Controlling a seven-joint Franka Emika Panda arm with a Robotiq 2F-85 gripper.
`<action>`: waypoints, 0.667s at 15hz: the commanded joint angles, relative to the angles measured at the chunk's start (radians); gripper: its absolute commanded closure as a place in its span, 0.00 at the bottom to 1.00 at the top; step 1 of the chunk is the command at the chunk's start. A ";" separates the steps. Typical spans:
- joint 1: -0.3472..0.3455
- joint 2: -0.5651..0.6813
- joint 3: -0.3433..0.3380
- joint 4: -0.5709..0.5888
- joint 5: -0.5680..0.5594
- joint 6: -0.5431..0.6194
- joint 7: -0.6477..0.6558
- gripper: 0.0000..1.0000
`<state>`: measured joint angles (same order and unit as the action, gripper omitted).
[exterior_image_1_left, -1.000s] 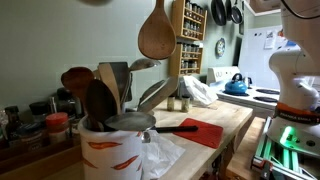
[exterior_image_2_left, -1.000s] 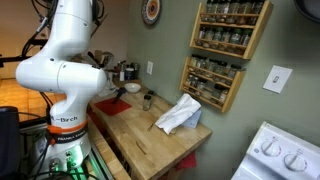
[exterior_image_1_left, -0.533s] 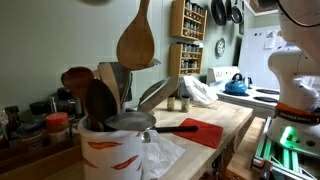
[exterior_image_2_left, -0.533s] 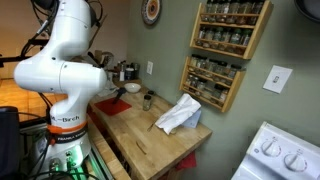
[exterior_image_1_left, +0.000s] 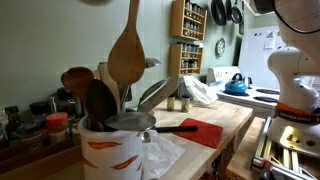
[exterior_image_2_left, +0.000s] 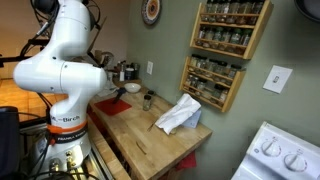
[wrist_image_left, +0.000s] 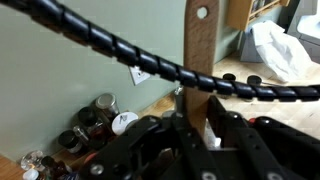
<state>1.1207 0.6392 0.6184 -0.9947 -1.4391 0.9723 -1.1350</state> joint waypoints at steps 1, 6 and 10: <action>0.021 0.043 -0.023 0.037 -0.047 0.006 -0.056 0.93; 0.077 0.056 -0.164 0.029 0.032 0.074 -0.099 0.93; 0.131 0.069 -0.288 0.031 0.056 0.107 -0.127 0.93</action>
<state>1.2009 0.6899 0.4148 -0.9940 -1.4117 1.0633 -1.2290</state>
